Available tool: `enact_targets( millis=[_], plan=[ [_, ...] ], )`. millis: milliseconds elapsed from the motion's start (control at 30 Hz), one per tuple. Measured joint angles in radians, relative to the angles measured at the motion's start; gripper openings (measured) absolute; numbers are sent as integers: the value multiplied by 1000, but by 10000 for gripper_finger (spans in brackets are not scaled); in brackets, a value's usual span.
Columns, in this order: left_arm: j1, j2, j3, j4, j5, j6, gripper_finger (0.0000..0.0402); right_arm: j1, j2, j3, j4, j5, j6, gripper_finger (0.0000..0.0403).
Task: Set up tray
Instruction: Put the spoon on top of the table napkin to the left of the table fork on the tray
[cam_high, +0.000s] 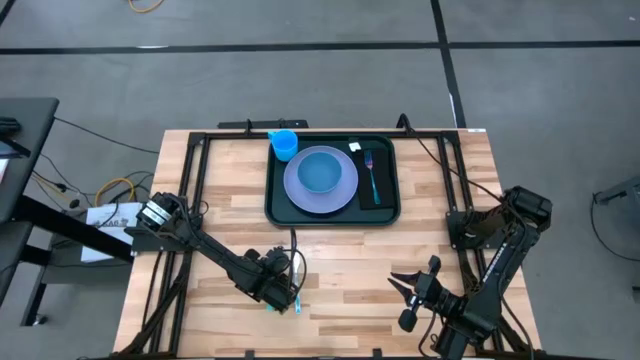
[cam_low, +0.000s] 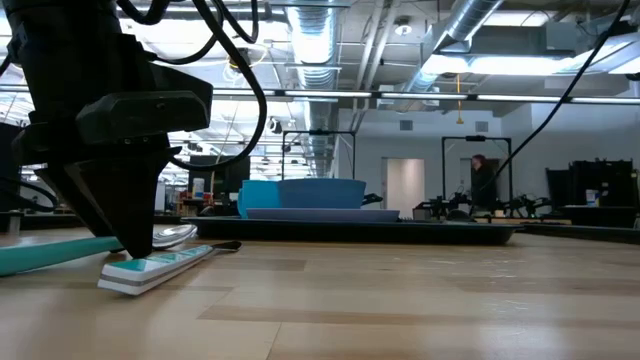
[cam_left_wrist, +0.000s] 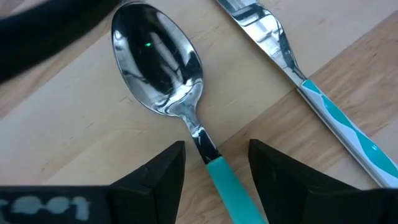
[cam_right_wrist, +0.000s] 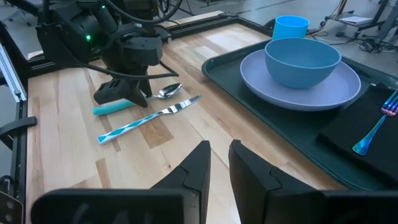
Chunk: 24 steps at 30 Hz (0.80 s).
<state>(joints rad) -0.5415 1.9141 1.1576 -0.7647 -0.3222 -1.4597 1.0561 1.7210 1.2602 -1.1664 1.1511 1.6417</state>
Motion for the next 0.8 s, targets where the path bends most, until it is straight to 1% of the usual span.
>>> enact_targets(
  millis=[233,567,800],
  plan=[
    [0,0,0,-4,0,11,168,0,0,0,0,0,0,51],
    [2,-46,-5,-16,-11,29,168,0,0,0,0,-1,0,51],
    [1,-48,-4,-18,-3,28,168,0,0,0,0,-1,0,51]
  ],
)
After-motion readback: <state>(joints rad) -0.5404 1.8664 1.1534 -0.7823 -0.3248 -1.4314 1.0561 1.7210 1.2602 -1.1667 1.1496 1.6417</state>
